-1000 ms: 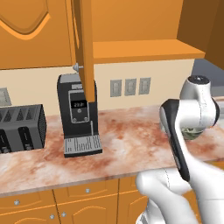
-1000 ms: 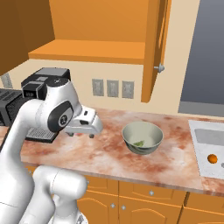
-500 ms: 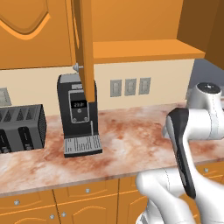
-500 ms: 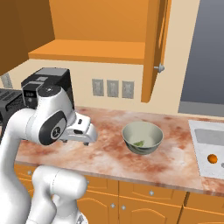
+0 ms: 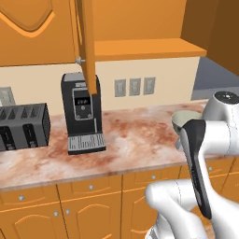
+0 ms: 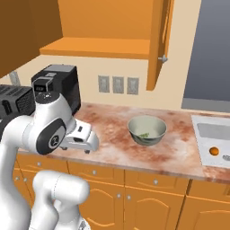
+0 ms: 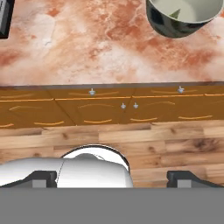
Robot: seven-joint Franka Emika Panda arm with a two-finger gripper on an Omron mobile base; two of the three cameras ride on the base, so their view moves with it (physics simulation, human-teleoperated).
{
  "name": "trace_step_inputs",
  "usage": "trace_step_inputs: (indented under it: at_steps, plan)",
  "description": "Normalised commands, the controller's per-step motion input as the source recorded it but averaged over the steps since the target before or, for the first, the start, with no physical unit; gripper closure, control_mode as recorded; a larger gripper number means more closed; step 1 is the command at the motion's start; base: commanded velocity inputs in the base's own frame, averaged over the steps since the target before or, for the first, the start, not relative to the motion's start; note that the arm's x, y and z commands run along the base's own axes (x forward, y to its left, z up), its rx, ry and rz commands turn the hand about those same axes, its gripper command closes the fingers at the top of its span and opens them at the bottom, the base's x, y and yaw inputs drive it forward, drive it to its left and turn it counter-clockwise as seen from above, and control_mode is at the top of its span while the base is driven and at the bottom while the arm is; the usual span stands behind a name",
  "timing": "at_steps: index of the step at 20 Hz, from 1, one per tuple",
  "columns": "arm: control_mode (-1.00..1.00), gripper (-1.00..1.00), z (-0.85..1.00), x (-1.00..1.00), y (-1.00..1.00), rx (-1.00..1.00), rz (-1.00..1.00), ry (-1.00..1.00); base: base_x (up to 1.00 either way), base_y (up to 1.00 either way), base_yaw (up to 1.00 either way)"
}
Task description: Pick the lemon wedges from the cabinet and place them in one bowl. Pick the tangerine from the sink and place it in the other bowl.
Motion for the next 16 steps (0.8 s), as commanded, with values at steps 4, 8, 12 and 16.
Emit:
trace_step_inputs:
  at_steps: [4,8,12,16]
  plan:
    - [1.00,-1.00,0.00,0.00,0.00,0.00,0.00,0.00,-0.08,-0.27,0.00]
    - [1.00,-1.00,0.00,0.00,0.00,0.00,0.00,0.00,-0.06,-0.71,0.01]
    - [1.00,-1.00,0.00,0.00,0.00,0.00,0.00,0.00,-0.24,-0.79,0.00]
    - [1.00,-1.00,0.00,0.00,0.00,0.00,0.00,0.00,-0.24,-0.77,0.00]
